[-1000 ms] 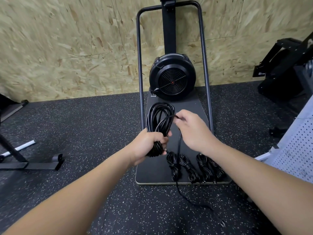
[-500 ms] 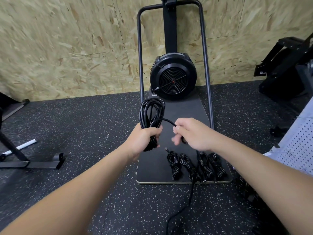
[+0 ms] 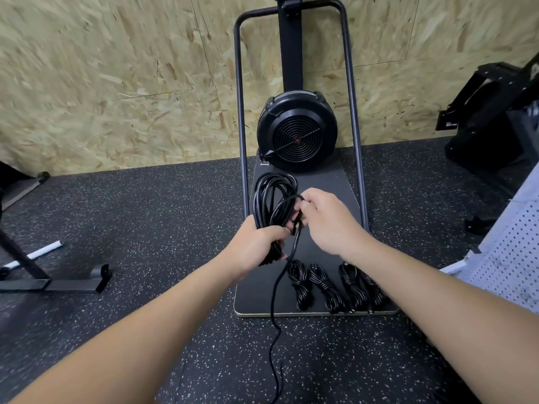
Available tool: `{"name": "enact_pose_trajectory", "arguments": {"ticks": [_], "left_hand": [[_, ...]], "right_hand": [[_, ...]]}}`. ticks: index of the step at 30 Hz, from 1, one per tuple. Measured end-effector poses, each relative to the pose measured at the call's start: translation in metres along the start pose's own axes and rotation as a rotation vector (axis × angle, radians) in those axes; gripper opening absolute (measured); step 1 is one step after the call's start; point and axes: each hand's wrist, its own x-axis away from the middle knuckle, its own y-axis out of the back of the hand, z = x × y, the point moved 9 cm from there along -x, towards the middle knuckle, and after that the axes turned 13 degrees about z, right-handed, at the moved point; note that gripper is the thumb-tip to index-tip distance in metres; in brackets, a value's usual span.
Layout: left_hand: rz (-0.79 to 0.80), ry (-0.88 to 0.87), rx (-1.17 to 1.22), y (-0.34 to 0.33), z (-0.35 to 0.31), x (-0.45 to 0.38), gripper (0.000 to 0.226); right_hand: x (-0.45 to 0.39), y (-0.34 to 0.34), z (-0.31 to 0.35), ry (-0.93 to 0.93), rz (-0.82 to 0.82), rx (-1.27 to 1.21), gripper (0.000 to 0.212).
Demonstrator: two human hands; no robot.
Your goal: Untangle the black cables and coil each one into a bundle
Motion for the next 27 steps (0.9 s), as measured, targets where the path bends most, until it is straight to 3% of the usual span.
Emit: {"name": "enact_pose_trajectory", "arguments": {"ticks": [3, 10, 12, 14, 18, 21, 23, 25, 27], "left_hand": [[-0.052, -0.029, -0.066, 0.001, -0.008, 0.001, 0.03], [-0.113, 0.038, -0.118, 0.014, 0.01, -0.001, 0.014], [-0.102, 0.029, -0.136, 0.015, 0.009, -0.001, 0.02], [-0.134, 0.033, -0.206, 0.02, 0.01, -0.001, 0.03], [-0.291, 0.096, -0.225, 0.039, 0.017, -0.002, 0.034], [-0.345, 0.155, -0.135, 0.044, 0.02, 0.001, 0.022], [-0.311, 0.176, -0.048, 0.039, 0.023, 0.001, 0.019], [-0.242, 0.192, 0.016, 0.033, 0.027, -0.002, 0.026], [-0.196, 0.219, 0.011, 0.033, 0.028, -0.002, 0.033]], "right_hand": [[-0.004, -0.004, -0.009, 0.015, 0.04, -0.234, 0.03], [-0.004, -0.02, 0.002, 0.12, 0.119, -0.664, 0.029], [-0.004, -0.015, 0.001, 0.12, 0.11, -0.618, 0.029], [0.001, -0.003, 0.003, 0.11, 0.052, -0.351, 0.028], [0.011, 0.002, 0.013, 0.166, -0.017, -0.138, 0.023], [0.018, -0.013, 0.025, 0.224, 0.05, -0.184, 0.024], [0.017, -0.018, 0.026, 0.236, 0.05, -0.375, 0.024], [0.013, -0.015, 0.02, 0.187, -0.006, -0.525, 0.026], [0.008, -0.004, 0.007, 0.073, -0.086, -0.521, 0.031]]}}
